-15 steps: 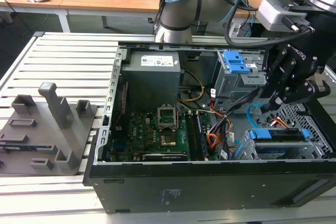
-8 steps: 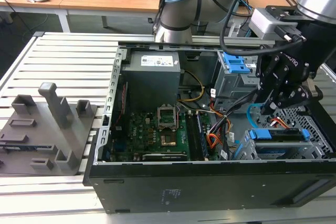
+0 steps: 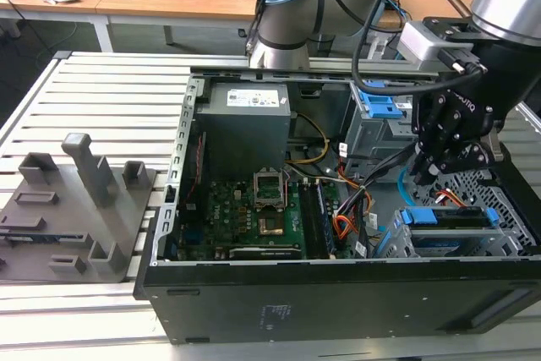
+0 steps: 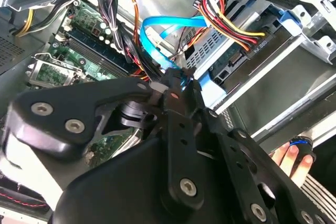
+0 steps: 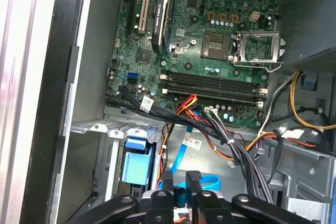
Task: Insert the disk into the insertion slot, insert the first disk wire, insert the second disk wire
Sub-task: 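Insert the second disk wire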
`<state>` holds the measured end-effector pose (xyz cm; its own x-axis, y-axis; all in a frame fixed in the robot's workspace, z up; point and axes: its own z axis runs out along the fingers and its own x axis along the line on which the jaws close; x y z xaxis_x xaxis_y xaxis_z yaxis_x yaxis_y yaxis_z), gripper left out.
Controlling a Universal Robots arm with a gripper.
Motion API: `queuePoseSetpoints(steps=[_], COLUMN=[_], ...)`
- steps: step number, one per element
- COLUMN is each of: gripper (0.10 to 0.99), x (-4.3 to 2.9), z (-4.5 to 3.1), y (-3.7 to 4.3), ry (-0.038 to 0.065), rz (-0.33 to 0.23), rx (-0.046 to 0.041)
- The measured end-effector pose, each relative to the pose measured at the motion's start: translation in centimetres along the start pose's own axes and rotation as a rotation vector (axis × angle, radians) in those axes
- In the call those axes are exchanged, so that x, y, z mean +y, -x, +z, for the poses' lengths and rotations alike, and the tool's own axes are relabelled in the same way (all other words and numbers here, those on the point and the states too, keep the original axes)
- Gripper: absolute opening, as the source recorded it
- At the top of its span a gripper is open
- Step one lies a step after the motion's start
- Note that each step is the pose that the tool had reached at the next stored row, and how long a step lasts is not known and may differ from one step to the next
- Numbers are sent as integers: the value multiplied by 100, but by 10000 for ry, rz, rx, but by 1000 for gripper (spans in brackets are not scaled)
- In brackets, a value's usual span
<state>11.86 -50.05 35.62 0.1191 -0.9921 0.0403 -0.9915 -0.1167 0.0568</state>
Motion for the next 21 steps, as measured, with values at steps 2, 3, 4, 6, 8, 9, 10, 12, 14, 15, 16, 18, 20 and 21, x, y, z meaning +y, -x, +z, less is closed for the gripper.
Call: queuePoseSetpoints(steps=[2,3,4,6,8,9,10,12,14,15,16,18,20,21], gripper=[161,161,161,161,161,161,161,161,161,161,161,161,161,161], x=[0,0,0,0,-5,-30,-65,-135,-169,-167,-166,-158,-145,-140], z=[0,0,0,0,0,-1,-2,-4,-1,1,3,13,26,32], y=[0,0,0,0,0,-3,-8,-16,-27,-45,-61,-153,-266,-307], ry=[1,1,1,2,2,3,10,27,32,32,32,32,32,32], rz=[0,0,0,0,1,0,1,0,0,1,1,-1,0,2], rx=[5,9,11,17,18,18,18,15,14,15,15,14,14,14])
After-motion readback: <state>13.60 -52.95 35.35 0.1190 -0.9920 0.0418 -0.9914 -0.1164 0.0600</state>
